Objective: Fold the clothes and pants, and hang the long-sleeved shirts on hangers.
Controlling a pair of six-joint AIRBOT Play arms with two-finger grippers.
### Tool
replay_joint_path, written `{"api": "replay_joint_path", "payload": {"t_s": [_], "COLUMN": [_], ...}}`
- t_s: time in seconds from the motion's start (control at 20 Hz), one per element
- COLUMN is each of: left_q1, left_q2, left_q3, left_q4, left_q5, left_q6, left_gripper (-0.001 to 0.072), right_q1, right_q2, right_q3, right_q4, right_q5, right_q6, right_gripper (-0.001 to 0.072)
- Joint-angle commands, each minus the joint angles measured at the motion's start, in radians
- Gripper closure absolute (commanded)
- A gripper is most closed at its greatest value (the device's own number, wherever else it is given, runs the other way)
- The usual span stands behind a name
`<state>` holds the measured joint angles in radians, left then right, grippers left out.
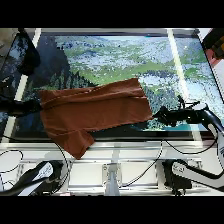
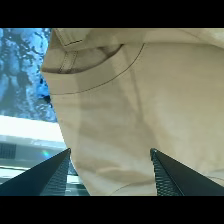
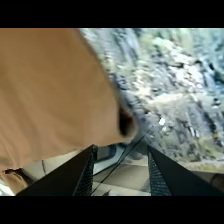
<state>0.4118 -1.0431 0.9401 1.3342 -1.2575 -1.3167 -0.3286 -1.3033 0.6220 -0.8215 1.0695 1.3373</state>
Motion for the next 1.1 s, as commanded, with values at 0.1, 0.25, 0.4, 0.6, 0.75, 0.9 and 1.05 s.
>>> {"api": "replay_joint_path", "payload": {"t_s": [0.1,0.25,0.4,0.6,0.75,0.9,1.05], "left_q1": [-0.001,0.002,0.002,0.009,0.050,0.096,0.101], "left_q2": [-0.013,-0.013,-0.015,-0.014,-0.014,-0.013,-0.005], "left_q3": [-0.001,-0.001,-0.002,-0.034,-0.124,-0.212,-0.222], "left_q4": [0.000,0.016,0.048,0.071,0.075,0.070,0.019], "left_q5": [0.001,0.000,-0.035,-0.077,-0.078,-0.114,-0.193], "left_q6": [0.000,0.000,0.000,-0.004,-0.003,0.001,0.093], "left_gripper": [0.0168,0.0168,0.0168,0.0168,0.0169,0.0169,0.0168], "right_q1": [-0.001,-0.001,-0.001,-0.001,-0.001,-0.001,-0.001], "right_q2": [-0.109,-0.109,-0.109,-0.109,-0.109,-0.109,-0.109], "right_q3": [-0.004,-0.004,-0.004,-0.004,-0.004,-0.004,-0.004], "right_q4": [0.117,0.168,0.168,0.163,0.163,0.159,0.157], "right_q5": [-0.019,-0.061,-0.072,-0.094,-0.098,-0.087,-0.086], "right_q6": [-0.124,-0.175,-0.206,-0.207,-0.207,-0.232,-0.241], "right_gripper": [0.0334,0.0337,0.0380,0.0507,0.0663,0.0696,0.0696]}}
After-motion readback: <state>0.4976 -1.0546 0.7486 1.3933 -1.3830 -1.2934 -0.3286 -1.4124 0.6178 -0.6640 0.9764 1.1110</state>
